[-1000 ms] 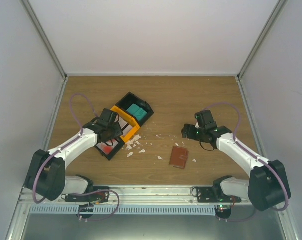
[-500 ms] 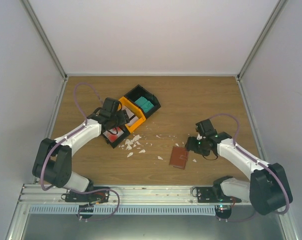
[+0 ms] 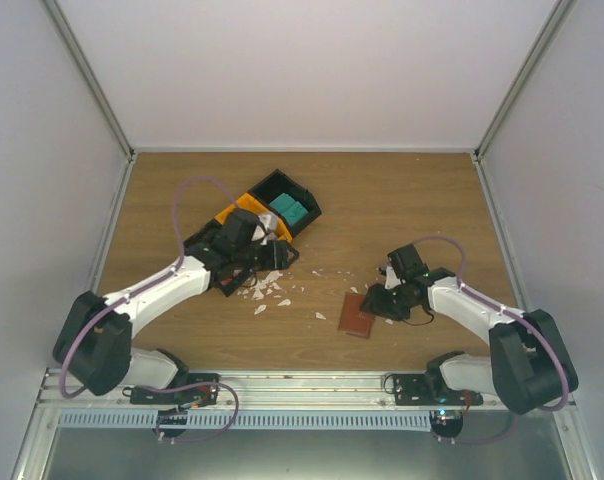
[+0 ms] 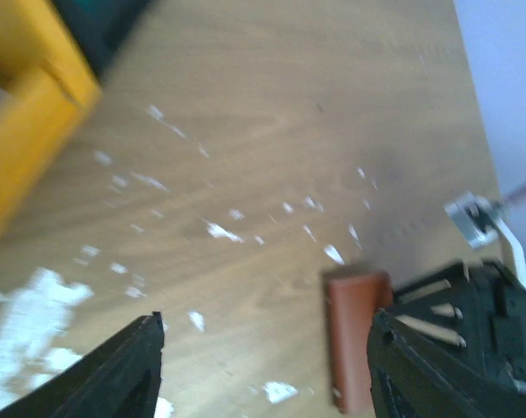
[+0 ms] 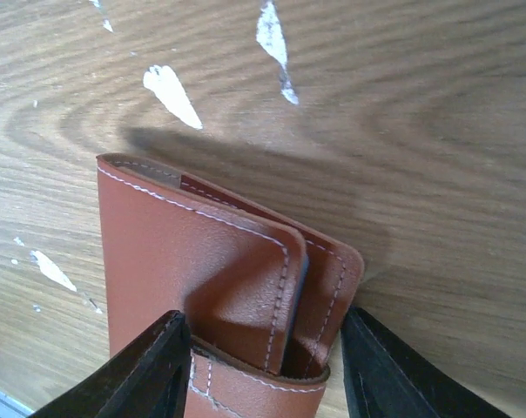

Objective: Put the credit cards into the card holder
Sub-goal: Move the storage box to the center of the board.

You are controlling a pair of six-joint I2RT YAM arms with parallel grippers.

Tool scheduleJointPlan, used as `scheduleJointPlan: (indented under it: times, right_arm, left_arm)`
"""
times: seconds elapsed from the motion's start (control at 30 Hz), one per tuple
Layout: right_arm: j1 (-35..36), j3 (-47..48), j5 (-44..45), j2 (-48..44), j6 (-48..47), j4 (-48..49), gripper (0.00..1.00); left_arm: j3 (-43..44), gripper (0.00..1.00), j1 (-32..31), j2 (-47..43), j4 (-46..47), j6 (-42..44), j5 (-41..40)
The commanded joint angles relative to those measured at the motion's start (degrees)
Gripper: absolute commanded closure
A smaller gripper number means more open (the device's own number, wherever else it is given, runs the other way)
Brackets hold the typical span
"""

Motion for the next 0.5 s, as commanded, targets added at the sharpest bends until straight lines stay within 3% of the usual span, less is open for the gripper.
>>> scheduleJointPlan:
  times: [0.0, 0.23, 0.47]
  right_arm:
    - [0.6, -2.7, -2.7, 0.9, -0.2, 4.5, 0.52]
    - [0.5, -4.7, -5.4, 0.1, 0.3, 9.6, 0.51]
    - [0.0, -6.7, -14.7, -0.4, -0.8, 20.5, 0.5]
  left_arm:
    - [0.2, 0.39, -5.0, 5.5, 6.8, 3.7, 10.8]
    - [4.9, 0.51, -12.7, 16.5, 8.1, 9.1, 14.3]
    - [6.6, 0.65, -15.2, 25.8, 9.0, 11.8, 16.6]
